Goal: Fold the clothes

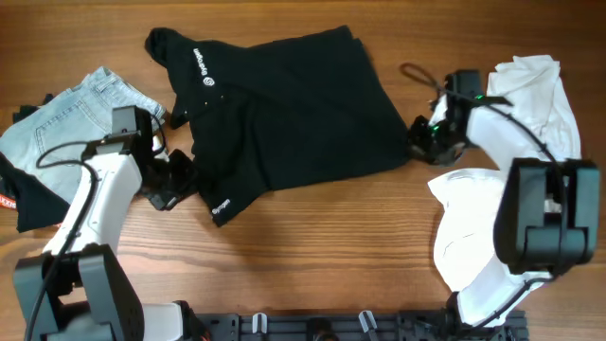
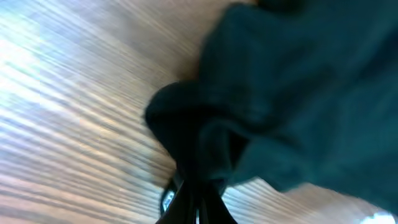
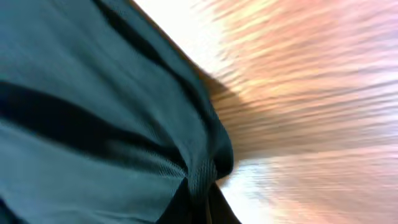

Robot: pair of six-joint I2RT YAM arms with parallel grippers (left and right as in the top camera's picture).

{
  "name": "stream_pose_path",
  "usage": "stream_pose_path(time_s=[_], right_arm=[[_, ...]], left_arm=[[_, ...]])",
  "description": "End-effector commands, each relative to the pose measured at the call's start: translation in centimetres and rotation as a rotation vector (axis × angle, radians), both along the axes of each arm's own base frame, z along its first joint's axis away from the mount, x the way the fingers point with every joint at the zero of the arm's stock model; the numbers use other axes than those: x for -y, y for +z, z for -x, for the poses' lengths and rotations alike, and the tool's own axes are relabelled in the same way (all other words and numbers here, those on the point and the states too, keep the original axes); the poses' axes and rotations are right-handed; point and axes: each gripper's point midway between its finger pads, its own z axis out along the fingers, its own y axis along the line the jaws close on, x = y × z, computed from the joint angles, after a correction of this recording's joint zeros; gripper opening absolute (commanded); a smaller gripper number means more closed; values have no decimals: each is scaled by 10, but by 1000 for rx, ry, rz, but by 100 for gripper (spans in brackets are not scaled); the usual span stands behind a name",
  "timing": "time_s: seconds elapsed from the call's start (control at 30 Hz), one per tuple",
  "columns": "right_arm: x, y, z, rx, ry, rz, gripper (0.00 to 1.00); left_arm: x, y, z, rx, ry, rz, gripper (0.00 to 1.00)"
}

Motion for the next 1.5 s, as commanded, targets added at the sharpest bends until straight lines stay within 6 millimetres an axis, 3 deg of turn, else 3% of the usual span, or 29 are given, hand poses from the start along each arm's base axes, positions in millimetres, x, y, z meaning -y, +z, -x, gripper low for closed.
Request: stream_pose_path(time_s=[0.0,0.03,0.1,0.13,0.17,0.23,0.3,0.4,0.5,0.6,0.67,0.83,0.87,0.97,1.1,1.2,1.33,1.47], right_arm=[[45,124,-47,318,-5,94,4],[53,162,-49,392,-7,112,4],[60,241,-45,569,18,168,4],[61,271,-41,637,23,193,4],[63,297,-35,696,13,221,4],[68,346,-18,811,-16,282,4],[67,393,3,940,-35,320,6],[72,433,28,1054,-78,384,8],[77,446,40,1090,-106,424,8],[77,426,37,1011,-96,411,8],[78,404,28,928,-87,397,8],[80,367,11,798,-68,374,8],[81,362,10,780,-66,371,8],[81,348,7,728,-58,364,9],[81,345,7,717,-52,366,15],[81,343,7,713,-37,371,17],[83,341,7,704,-33,381,20],[83,338,7,690,-33,381,20]], left_arm=[[10,93,-49,292,-154,39,4],[8,125,-60,369,-164,16,4],[5,212,-81,599,-187,-42,4],[4,244,-84,682,-190,-63,4],[4,290,-84,799,-193,-92,4],[5,354,-73,967,-196,-136,4],[5,414,-49,1128,-183,-196,4],[3,457,-18,1251,-154,-264,4],[4,464,-3,1272,-138,-263,4],[14,437,-4,1157,-165,-177,4],[29,403,-11,1012,-218,-47,5],[51,317,-44,646,-275,102,20],[61,305,-50,600,-301,121,28],[114,250,-73,434,-459,180,57],[175,175,-83,224,-601,220,69],[220,117,-76,76,-697,231,70],[278,43,-48,-89,-834,223,71],[318,0,-15,-164,-946,208,71]])
